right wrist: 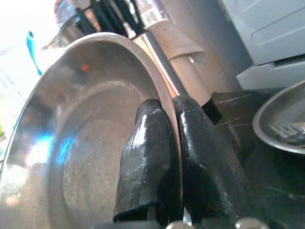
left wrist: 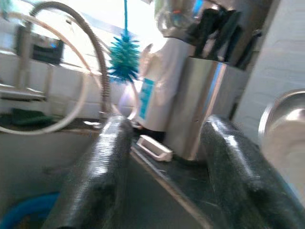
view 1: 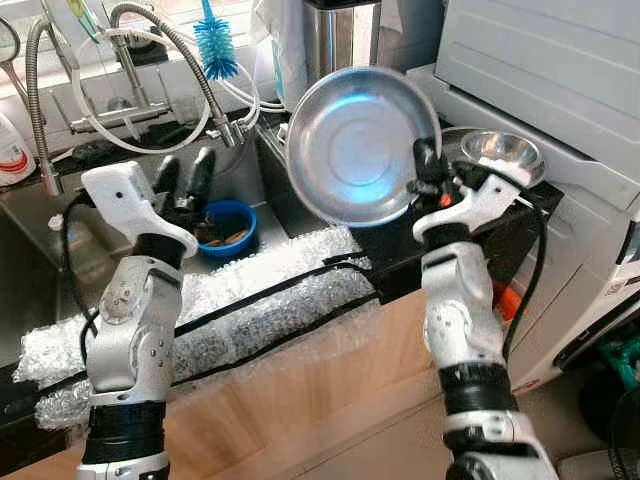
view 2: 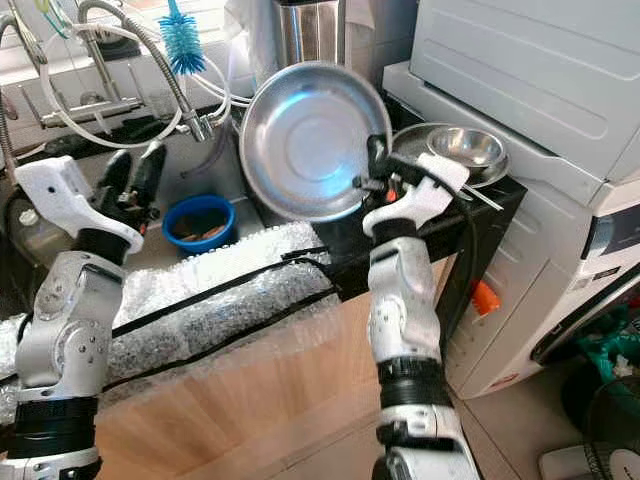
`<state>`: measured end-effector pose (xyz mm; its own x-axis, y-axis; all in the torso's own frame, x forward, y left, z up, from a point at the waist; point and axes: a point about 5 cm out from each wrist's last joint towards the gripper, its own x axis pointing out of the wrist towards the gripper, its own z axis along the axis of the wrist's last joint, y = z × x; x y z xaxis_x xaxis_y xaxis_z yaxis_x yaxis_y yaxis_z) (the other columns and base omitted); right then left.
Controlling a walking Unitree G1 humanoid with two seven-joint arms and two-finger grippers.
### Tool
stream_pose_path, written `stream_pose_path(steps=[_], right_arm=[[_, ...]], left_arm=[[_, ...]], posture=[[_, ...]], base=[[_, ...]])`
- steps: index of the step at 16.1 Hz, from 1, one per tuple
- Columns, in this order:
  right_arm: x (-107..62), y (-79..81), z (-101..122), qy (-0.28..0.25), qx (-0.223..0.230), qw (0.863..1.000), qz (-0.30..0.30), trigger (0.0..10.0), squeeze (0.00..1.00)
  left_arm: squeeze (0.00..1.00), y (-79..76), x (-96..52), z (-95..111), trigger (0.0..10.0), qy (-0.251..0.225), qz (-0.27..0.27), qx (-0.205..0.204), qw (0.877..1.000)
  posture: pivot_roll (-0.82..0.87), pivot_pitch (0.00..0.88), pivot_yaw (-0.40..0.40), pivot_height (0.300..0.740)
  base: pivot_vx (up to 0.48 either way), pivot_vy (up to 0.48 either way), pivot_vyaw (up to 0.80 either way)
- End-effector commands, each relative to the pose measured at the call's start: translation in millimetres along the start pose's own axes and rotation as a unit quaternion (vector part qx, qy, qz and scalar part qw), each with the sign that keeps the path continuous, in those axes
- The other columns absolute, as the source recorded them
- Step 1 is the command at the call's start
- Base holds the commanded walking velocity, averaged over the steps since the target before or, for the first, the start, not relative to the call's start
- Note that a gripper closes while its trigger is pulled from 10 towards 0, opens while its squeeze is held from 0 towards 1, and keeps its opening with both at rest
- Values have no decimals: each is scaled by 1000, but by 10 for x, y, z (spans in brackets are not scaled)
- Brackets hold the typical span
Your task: Kitchen organization
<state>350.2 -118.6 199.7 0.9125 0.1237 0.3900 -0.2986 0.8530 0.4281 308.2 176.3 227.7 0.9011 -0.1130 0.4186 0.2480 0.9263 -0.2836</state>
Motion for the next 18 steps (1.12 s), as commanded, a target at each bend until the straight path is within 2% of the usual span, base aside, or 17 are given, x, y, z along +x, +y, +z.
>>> stream_pose_path(steps=[1, 2, 3, 5, 8, 9, 10, 14, 18], right_arm=[[3, 106, 28, -6, 5, 1000, 25, 10000, 0], [-19, 120, 5, 0, 6, 1000, 30, 10000, 0], [-56, 143, -25, 8, 10, 999, 36, 10000, 0], [-75, 161, -43, 13, 13, 999, 40, 10000, 0], [-80, 180, -51, 19, 11, 999, 47, 10000, 0], [-74, 191, -47, 20, 11, 999, 49, 10000, 0], [-68, 201, -48, 21, 10, 998, 52, 10000, 0], [-62, 247, -53, 29, 11, 997, 71, 10000, 0], [-81, 306, -84, 41, 12, 995, 91, 10000, 0]], left_arm=[[1000, -61, 1, 40, 10000, -4, -19, -7, 1000], [1000, -90, -14, 10, 10000, 7, -29, -20, 999], [1000, -137, -45, -35, 10000, 29, -48, -13, 998], [1000, -190, -62, -62, 10000, 40, -63, -12, 997], [1000, -188, -58, -64, 10000, 43, -63, -20, 997], [902, -186, -52, -51, 10000, 43, -62, -20, 997], [0, -185, -52, -45, 10000, 42, -62, -22, 997], [0, -221, -70, -75, 10000, 53, -71, -12, 996], [0, -252, -69, -112, 10000, 62, -82, 24, 994]], posture=[[-53, 0, 41, 740], [-52, 0, 41, 740], [-52, 0, 41, 740], [-53, 0, 42, 740], [-52, 0, 42, 740], [-48, 0, 41, 740], [-48, 0, 41, 740], [-50, 0, 42, 740], [-53, 0, 45, 740]], base=[[0, 0, 0], [0, 0, 0], [0, 0, 0], [0, 0, 0], [0, 0, 0], [0, 0, 0], [0, 0, 0], [0, 0, 0], [0, 0, 0]])
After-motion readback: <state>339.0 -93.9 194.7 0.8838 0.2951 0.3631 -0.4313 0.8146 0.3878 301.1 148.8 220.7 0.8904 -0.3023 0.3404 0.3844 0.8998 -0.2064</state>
